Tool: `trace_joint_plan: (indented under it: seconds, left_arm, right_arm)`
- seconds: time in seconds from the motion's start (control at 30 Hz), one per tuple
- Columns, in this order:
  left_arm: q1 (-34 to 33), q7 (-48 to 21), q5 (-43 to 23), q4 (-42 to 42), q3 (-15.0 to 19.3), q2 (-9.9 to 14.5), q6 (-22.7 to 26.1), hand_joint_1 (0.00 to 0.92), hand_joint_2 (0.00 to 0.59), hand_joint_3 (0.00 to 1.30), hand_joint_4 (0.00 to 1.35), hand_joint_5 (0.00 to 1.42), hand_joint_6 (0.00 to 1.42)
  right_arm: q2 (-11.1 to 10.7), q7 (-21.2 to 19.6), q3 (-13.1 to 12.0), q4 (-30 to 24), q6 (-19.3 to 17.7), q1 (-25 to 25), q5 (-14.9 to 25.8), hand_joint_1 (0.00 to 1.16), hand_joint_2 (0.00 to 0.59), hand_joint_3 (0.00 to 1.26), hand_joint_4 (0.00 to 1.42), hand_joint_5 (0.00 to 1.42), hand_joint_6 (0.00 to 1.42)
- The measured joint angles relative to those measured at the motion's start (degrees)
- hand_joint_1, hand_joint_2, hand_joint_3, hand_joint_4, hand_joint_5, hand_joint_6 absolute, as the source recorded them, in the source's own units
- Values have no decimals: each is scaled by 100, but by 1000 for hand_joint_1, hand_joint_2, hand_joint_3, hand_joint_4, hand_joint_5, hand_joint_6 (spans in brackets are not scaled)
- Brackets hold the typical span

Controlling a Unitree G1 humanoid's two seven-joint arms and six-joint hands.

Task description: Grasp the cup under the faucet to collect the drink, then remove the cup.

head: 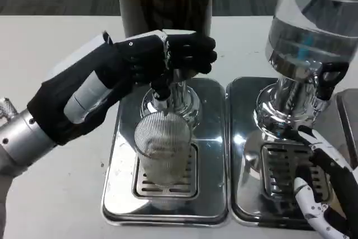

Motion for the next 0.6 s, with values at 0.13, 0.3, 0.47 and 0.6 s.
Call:
trace_joint_plan:
  seconds: [0.13, 0.3, 0.47, 0.6]
  left_arm:
    - [36, 25, 4, -33, -49, -2, -45, 0, 68, 291, 252, 277, 172]
    - [50, 36, 293, -48, -113, 1, -454, 0, 72, 291, 248, 277, 172]
    - [71, 51, 599, -48, -140, 21, -898, 0, 73, 291, 247, 277, 172]
    - [97, 53, 657, -48, -165, 71, -1054, 0, 73, 291, 246, 277, 172]
  right_arm:
    - [-11, 29, -35, 0, 9, 1, 9, 384, 586, 210, 87, 86, 229]
    - [-14, 47, -92, 0, 15, -4, 16, 384, 586, 210, 87, 86, 229]
    - [-16, 91, -131, 0, 40, -42, 53, 384, 586, 213, 87, 86, 230]
    - [-17, 104, -156, 0, 40, -46, 104, 383, 586, 216, 87, 86, 230]
